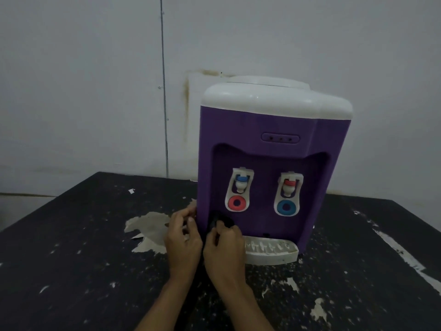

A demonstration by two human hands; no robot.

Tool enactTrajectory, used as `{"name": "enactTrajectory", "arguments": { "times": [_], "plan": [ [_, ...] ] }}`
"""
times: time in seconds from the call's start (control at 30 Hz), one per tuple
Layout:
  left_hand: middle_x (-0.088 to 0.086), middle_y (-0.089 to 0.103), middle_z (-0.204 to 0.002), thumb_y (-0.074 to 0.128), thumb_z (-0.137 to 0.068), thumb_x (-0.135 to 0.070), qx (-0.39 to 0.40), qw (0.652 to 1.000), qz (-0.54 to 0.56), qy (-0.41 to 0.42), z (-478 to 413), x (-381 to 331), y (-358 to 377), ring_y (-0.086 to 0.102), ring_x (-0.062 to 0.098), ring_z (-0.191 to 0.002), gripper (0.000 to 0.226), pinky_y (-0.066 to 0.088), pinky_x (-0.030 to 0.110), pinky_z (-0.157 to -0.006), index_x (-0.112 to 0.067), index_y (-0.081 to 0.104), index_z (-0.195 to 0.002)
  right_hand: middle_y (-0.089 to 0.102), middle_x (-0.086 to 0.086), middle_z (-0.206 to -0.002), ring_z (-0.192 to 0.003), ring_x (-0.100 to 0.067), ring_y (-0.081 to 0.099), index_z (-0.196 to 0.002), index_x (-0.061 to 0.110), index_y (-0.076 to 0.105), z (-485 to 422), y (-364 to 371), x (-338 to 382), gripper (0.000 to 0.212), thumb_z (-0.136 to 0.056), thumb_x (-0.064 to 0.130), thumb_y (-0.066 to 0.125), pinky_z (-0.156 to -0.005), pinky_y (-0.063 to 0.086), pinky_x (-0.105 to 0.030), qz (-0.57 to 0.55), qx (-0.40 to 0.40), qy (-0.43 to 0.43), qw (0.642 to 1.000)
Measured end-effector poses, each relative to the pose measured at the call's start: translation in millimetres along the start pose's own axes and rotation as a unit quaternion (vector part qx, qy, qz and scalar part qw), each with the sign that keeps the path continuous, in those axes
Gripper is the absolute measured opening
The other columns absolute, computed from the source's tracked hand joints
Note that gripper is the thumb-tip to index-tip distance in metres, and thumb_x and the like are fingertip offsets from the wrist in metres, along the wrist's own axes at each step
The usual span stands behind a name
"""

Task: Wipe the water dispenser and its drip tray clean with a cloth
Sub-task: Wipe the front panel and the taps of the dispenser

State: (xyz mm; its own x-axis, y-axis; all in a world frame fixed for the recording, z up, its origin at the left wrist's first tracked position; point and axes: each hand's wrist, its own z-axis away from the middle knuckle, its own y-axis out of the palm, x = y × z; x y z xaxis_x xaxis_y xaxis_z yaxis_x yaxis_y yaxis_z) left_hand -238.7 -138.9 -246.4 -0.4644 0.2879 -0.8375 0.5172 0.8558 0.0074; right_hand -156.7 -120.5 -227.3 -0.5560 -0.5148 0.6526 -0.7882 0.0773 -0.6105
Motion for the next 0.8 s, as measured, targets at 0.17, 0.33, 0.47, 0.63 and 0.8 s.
{"name": "enactTrajectory", "arguments": {
  "times": [0.17, 0.33, 0.47, 0.63, 0.8],
  "plan": [
    [-0.011, 0.069, -0.107, 0.051, -0.1, 0.0, 0.004, 0.999, 0.031, -0.035, -2.8, -0.7, -2.9, 0.063, -0.001, -0.097, 0.037, 0.052, 0.025, -0.084, -0.035, 0.064, -0.105, 0.063, 0.0, -0.085, -0.078, -0.015, 0.061, -0.106, 0.02, 0.064, -0.2, 7.8, 9.2, 0.024, -0.102, 0.028, 0.041, -0.072, 0.054, -0.034, -0.082, -0.016, 0.074, 0.994],
    [-0.006, 0.072, -0.1, 0.054, -0.099, 0.001, 0.025, 0.993, 0.098, -0.068, -6.0, 2.4, -9.8, 0.069, 0.007, -0.093, 0.03, 0.059, 0.027, -0.081, -0.025, 0.069, -0.103, 0.063, 0.001, -0.107, -0.095, -0.011, 0.062, -0.136, 0.027, 0.053, -5.2, -8.5, 41.3, 0.039, -0.1, 0.041, 0.047, -0.086, 0.056, -0.033, -0.152, -0.012, 0.092, 0.984],
    [-0.004, 0.074, -0.098, 0.053, -0.097, 0.008, 0.049, 0.989, 0.125, -0.062, -5.8, 1.9, -16.4, 0.071, 0.008, -0.092, 0.032, 0.056, 0.018, -0.077, -0.018, 0.07, -0.106, 0.053, 0.0, -0.131, -0.112, -0.011, 0.056, -0.15, 0.024, 0.037, -5.7, -21.9, 60.9, 0.056, -0.098, 0.029, 0.057, -0.097, 0.051, -0.027, -0.174, 0.01, 0.11, 0.978],
    [-0.001, 0.073, -0.101, 0.064, -0.09, 0.008, 0.058, 0.995, 0.076, -0.031, -5.5, 4.5, -15.2, 0.07, 0.01, -0.094, 0.028, 0.055, 0.017, -0.077, -0.013, 0.07, -0.108, 0.062, -0.003, -0.099, -0.088, -0.013, 0.063, -0.109, 0.015, 0.054, -16.1, -48.0, 79.6, 0.012, -0.099, 0.02, 0.051, -0.076, 0.057, -0.03, -0.174, 0.07, 0.147, 0.971],
    [0.0, 0.07, -0.1, 0.066, -0.093, -0.005, 0.044, 0.994, 0.043, -0.085, -6.0, 4.5, -10.4, 0.066, 0.015, -0.095, 0.016, 0.054, 0.025, -0.078, -0.015, 0.067, -0.106, 0.042, 0.005, -0.071, -0.059, -0.003, 0.043, -0.079, 0.021, 0.041, -37.3, -85.4, 109.6, 0.024, -0.099, 0.012, 0.051, -0.042, 0.032, -0.006, -0.272, 0.056, 0.1, 0.955]
  ]
}}
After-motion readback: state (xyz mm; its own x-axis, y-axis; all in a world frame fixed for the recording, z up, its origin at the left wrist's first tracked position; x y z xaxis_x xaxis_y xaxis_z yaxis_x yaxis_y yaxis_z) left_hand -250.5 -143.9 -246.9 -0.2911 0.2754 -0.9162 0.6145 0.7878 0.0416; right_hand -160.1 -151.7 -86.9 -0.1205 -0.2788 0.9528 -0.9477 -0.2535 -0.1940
